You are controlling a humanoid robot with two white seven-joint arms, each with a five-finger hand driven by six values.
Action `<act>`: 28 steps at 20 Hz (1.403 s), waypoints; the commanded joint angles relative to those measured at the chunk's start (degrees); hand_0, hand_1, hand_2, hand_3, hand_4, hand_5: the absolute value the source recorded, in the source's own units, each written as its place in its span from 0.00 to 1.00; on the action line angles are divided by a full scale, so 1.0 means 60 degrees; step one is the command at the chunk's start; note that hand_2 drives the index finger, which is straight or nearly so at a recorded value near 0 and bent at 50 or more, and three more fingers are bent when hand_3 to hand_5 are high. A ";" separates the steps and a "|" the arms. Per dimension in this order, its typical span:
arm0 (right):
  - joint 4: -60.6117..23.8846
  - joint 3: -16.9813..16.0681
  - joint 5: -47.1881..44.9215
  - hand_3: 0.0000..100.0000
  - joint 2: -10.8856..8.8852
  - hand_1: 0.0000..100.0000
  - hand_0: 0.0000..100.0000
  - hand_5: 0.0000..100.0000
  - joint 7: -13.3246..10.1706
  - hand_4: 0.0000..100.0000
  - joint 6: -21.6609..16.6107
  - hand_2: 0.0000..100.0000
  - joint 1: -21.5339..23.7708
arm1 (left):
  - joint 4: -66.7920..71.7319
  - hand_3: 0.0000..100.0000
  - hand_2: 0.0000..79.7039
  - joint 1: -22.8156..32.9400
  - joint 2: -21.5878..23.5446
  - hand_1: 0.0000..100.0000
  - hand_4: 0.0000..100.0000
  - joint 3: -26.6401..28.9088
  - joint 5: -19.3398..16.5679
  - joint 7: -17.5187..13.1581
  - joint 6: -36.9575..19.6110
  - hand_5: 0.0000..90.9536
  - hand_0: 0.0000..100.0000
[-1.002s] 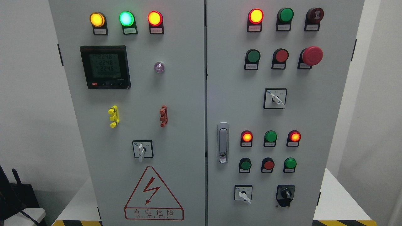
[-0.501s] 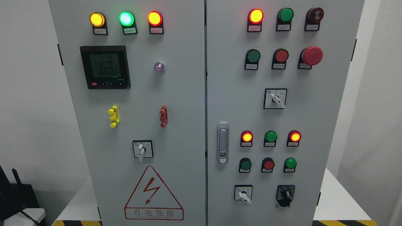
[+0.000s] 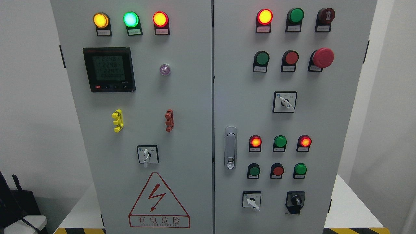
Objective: Turn on light switch 1
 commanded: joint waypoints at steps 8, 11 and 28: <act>0.0000 0.0000 -0.0176 0.00 0.0000 0.39 0.12 0.00 -0.0002 0.00 -0.0001 0.00 -0.0001 | -0.4442 0.41 0.31 0.0305 0.0507 0.11 0.50 0.3950 0.0842 -0.2120 -0.0096 0.23 0.32; 0.0000 0.0000 -0.0161 0.00 0.0000 0.39 0.12 0.00 -0.0002 0.00 -0.0001 0.00 -0.0001 | -0.5145 0.47 0.37 0.0275 0.0829 0.25 0.56 0.4419 0.1471 -0.2355 -0.0199 0.32 0.24; 0.0000 0.0000 -0.0161 0.00 0.0000 0.39 0.12 0.00 -0.0002 0.00 -0.0001 0.00 -0.0001 | -1.0521 0.65 0.52 -0.0384 0.1446 0.41 0.71 0.2825 0.2543 -0.1817 -0.0199 0.62 0.11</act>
